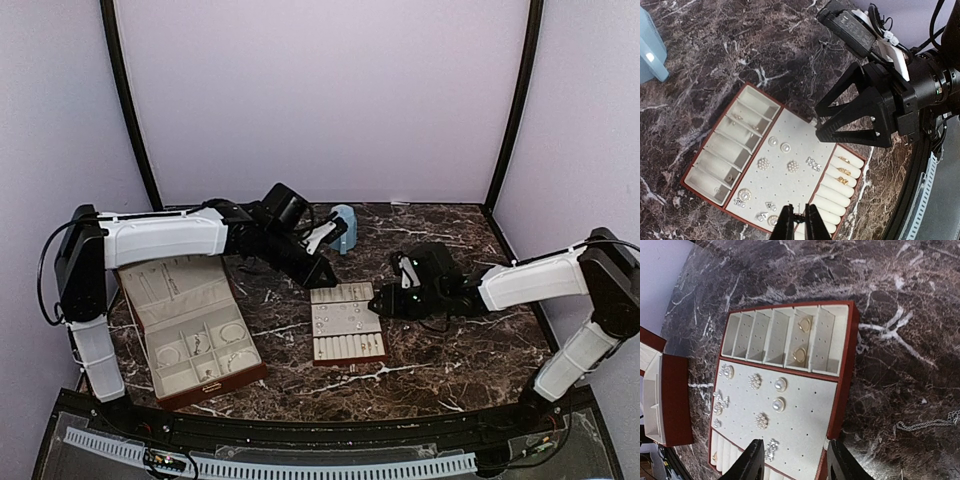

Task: Organize the mixed jewelry
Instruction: Hold the compartment layer at the center of the board.

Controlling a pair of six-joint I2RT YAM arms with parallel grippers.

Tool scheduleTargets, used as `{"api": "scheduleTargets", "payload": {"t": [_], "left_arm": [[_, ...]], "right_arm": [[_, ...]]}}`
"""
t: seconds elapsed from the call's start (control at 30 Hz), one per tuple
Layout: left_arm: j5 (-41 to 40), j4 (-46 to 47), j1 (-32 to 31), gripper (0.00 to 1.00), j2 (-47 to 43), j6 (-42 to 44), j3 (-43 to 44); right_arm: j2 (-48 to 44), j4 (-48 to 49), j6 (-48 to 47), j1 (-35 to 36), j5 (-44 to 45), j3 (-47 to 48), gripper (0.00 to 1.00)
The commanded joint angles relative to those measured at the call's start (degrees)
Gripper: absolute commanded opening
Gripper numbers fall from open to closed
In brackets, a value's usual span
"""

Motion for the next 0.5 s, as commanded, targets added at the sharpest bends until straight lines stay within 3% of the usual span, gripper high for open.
{"api": "scheduleTargets", "payload": {"t": [0.0, 0.47], "left_arm": [[-0.87, -6.28, -0.76, 0.00, 1.53, 1.29, 3.38], [-0.35, -14.51, -1.03, 0.00, 6.83, 3.25, 6.09]], "right_arm": [[3.24, 0.43, 1.41, 1.41, 0.50, 0.75, 0.43], [9.25, -0.79, 0.49, 4.08, -0.40, 3.73, 0.43]]}}
